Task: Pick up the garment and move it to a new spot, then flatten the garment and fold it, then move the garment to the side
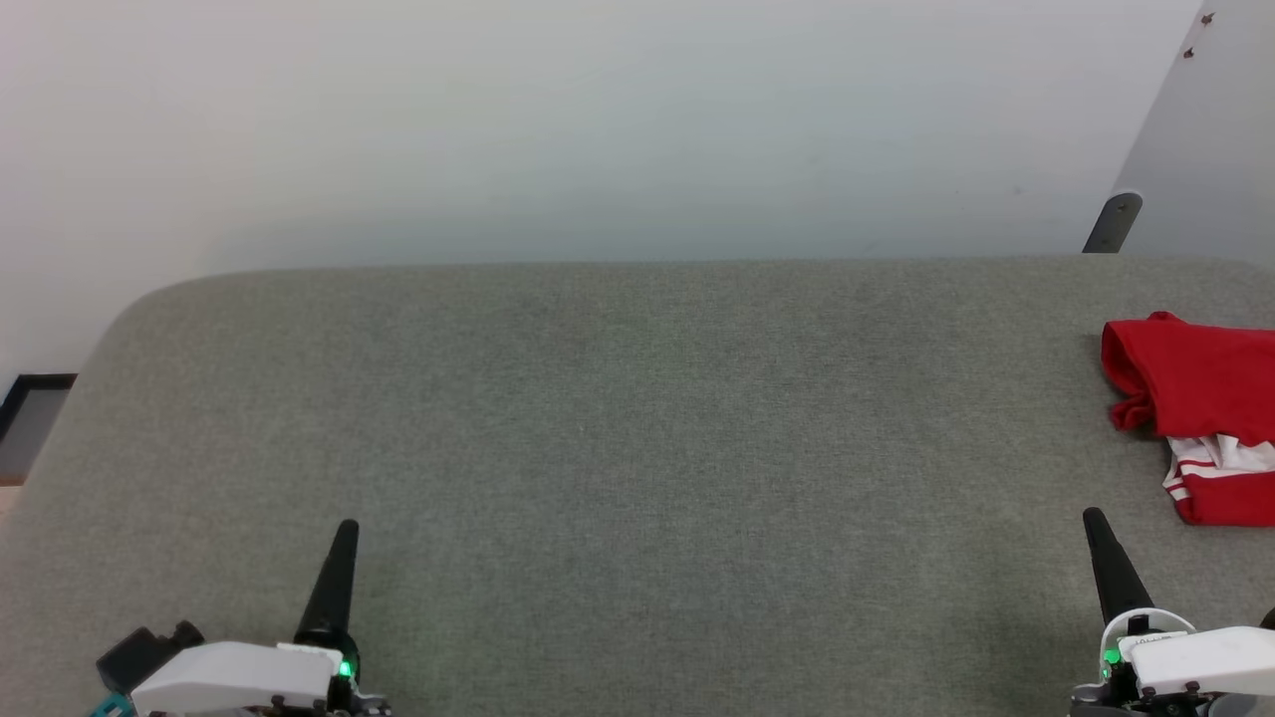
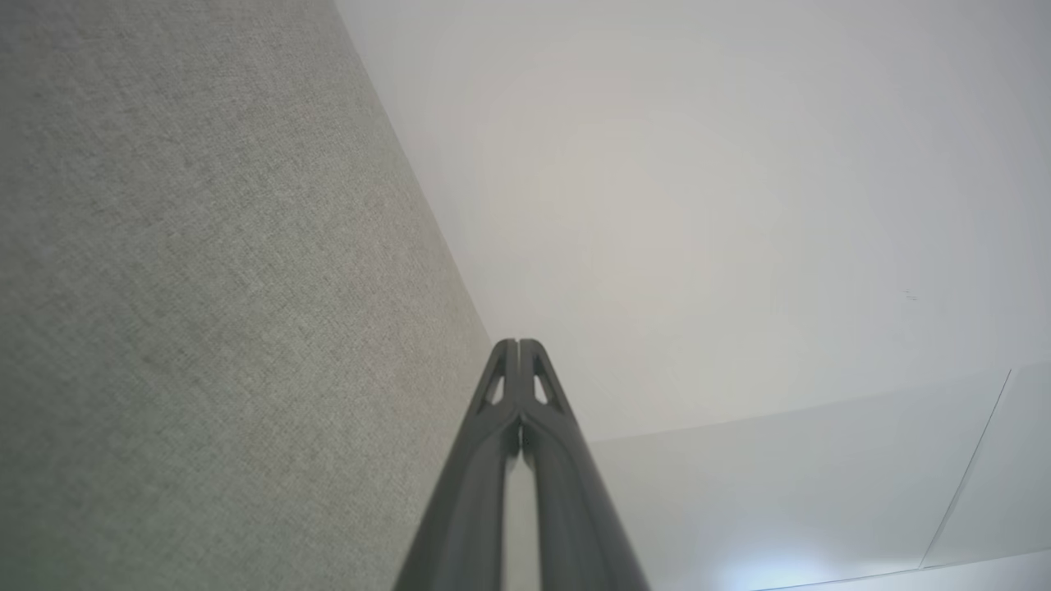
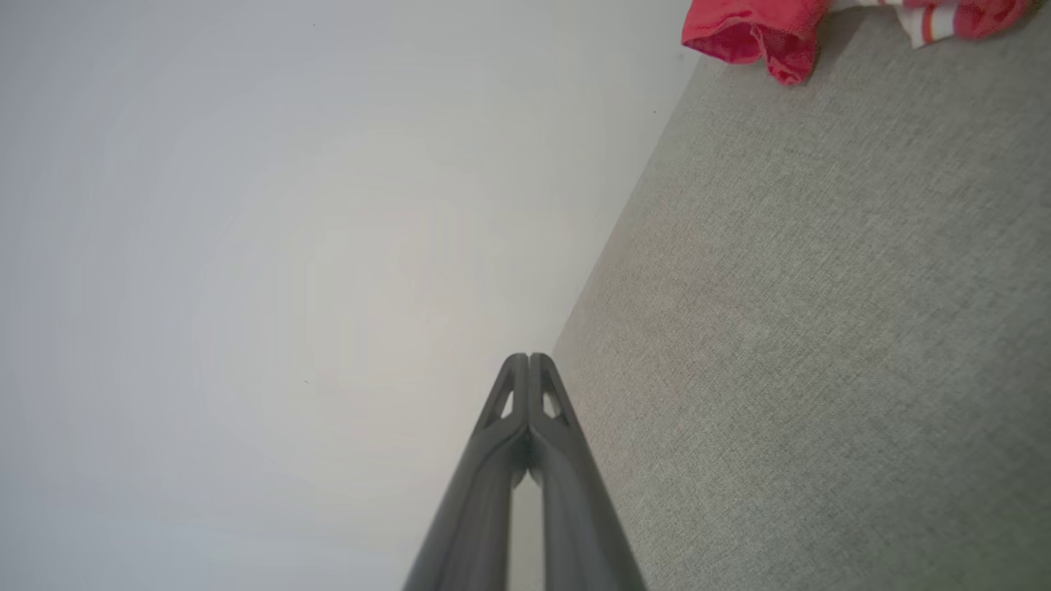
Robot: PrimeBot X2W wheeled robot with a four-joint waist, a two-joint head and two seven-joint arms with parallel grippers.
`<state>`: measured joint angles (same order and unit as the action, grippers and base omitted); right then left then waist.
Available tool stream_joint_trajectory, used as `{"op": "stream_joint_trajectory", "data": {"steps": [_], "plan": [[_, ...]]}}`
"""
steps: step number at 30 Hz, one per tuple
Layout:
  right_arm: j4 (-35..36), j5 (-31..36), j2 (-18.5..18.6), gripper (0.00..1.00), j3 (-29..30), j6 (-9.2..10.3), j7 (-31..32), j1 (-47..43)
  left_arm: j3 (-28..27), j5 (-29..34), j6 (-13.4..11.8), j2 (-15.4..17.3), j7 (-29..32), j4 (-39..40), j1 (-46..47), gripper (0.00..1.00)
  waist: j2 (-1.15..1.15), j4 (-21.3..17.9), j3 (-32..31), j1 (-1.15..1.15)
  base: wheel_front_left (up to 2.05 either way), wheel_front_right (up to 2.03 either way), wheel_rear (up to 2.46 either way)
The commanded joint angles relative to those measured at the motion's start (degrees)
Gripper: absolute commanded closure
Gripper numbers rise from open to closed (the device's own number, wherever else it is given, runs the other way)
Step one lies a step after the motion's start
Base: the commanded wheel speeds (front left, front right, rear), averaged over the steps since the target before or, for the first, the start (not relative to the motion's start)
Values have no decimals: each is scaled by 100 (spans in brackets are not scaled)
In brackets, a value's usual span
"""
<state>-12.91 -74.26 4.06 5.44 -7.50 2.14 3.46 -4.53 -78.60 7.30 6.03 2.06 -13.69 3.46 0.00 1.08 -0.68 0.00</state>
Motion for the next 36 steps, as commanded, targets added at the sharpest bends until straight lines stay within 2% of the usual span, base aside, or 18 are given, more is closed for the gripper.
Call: {"op": "stream_joint_trajectory", "data": {"steps": [1,36], "plan": [[8,-140,-13,100,41,0,39,107,-42,-119,24,-6,37,22,107,100,0,-4,3,0,0,0,0],[-104,-1695,-121,100,110,0,424,302,-206,-1286,32,-303,436,-36,291,100,0,-96,77,0,0,0,0]]}}
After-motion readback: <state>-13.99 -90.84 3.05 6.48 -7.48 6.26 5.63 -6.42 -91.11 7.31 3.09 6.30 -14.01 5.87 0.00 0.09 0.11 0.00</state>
